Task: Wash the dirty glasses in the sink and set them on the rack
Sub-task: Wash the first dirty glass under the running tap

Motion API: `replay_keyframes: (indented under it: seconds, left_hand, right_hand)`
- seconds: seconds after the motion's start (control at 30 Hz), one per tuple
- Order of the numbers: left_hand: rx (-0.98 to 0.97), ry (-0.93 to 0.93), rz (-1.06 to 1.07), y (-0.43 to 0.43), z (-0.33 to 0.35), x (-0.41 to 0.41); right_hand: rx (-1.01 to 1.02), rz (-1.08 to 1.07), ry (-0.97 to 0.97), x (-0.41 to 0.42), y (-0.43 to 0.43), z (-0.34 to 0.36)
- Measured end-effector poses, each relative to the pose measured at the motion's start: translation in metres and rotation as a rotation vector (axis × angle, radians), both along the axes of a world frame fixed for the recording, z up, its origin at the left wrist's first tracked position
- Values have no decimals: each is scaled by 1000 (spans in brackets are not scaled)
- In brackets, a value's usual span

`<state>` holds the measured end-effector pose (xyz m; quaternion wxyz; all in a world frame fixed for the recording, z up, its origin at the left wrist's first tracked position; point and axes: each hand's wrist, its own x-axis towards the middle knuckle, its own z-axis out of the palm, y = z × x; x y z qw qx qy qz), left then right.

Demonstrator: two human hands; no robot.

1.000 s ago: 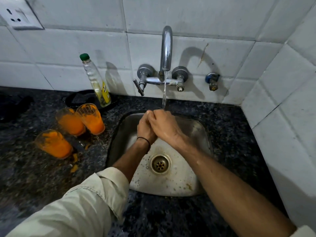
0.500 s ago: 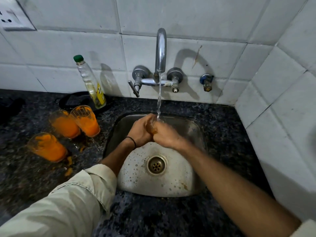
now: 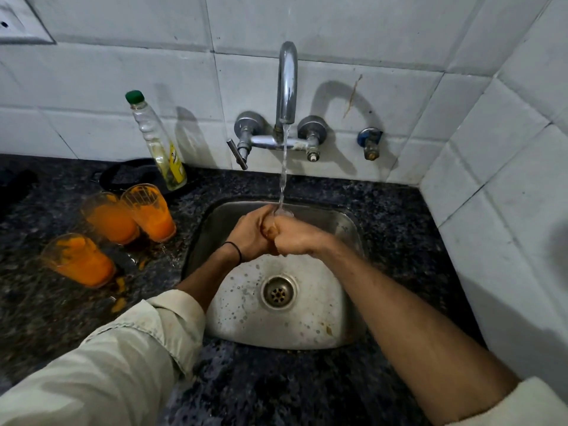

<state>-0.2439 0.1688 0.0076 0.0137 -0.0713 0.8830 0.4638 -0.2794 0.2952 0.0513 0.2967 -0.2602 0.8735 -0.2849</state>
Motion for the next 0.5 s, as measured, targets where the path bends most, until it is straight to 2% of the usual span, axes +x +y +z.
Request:
replay_keyframes:
  seconds: [0.1, 0.2, 0.3, 0.37, 0.43, 0.5]
  left_hand:
    - [-212, -86, -10, -8, 4, -1]
    - [-598, -256, -74, -4, 15, -1]
    - [-961, -434, -154, 5, 28, -3]
    - [-1109, -569, -213, 15, 34, -3]
    - [-1189, -660, -273, 22, 33, -4]
    - [-1136, -671, -305, 19, 24, -3]
  right_hand:
    - [-470, -397, -242, 16, 2, -9]
    - [-757, -736, -463, 25, -1, -34]
    - [-697, -966, -696, 30, -13, -55]
    - [-633, -1001, -866, 33, -19, -64]
    - [-649, -941, -1003, 36, -26, -67]
    - [-621, -925, -999, 36, -31, -67]
